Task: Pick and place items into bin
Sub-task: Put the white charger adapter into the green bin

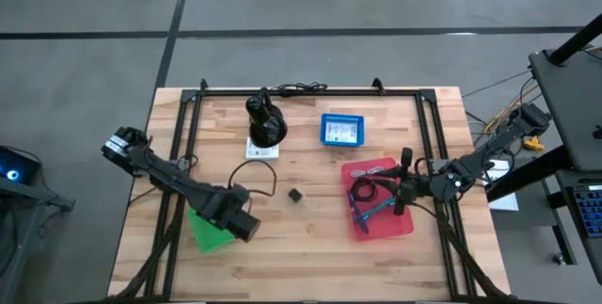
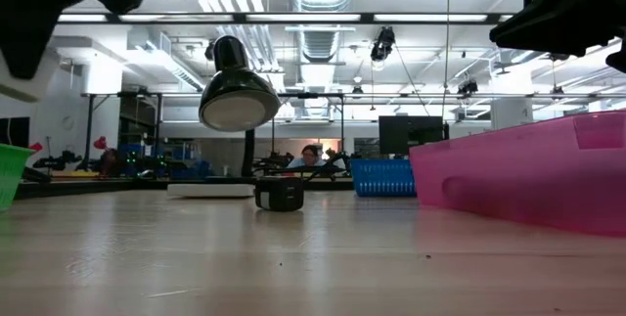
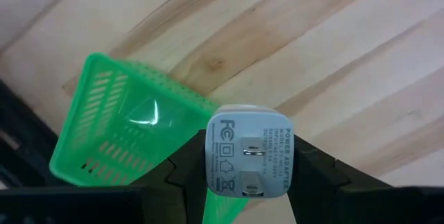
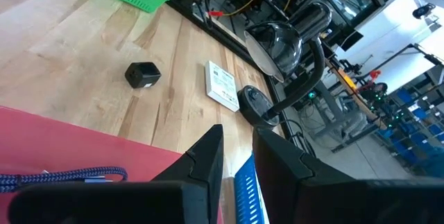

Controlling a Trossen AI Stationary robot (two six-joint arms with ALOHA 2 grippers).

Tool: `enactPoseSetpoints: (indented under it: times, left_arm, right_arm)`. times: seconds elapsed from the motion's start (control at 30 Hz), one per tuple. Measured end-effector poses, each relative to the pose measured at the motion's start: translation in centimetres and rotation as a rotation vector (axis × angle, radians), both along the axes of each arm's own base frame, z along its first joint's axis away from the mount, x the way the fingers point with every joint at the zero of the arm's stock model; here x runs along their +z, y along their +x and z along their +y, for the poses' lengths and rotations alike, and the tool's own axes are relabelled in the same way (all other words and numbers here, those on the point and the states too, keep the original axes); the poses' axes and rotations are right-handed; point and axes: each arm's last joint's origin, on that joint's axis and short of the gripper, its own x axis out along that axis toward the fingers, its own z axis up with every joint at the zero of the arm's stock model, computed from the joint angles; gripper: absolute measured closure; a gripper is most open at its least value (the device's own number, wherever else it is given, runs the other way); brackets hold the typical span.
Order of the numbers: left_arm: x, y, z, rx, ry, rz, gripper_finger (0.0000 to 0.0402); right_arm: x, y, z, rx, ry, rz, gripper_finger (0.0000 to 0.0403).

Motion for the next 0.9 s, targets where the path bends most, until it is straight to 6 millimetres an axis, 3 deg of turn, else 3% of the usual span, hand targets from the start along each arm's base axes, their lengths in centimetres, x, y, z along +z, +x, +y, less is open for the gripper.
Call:
enactPoseSetpoints:
  times: [0.5,0.9]
  left_arm:
    - [-0.8,-2.5,-1.5,0.136,0.056,0.109,0.0268]
    - [-4.1,-4.5,-0.9,0.207,0.151,0.166,0.0268]
  right_arm:
    - [0.0,0.0,0.0,0.004,-0.017,0.004,0.0335]
    - [0.0,0.0,0.0,0.005,-0.017,0.004,0.0335]
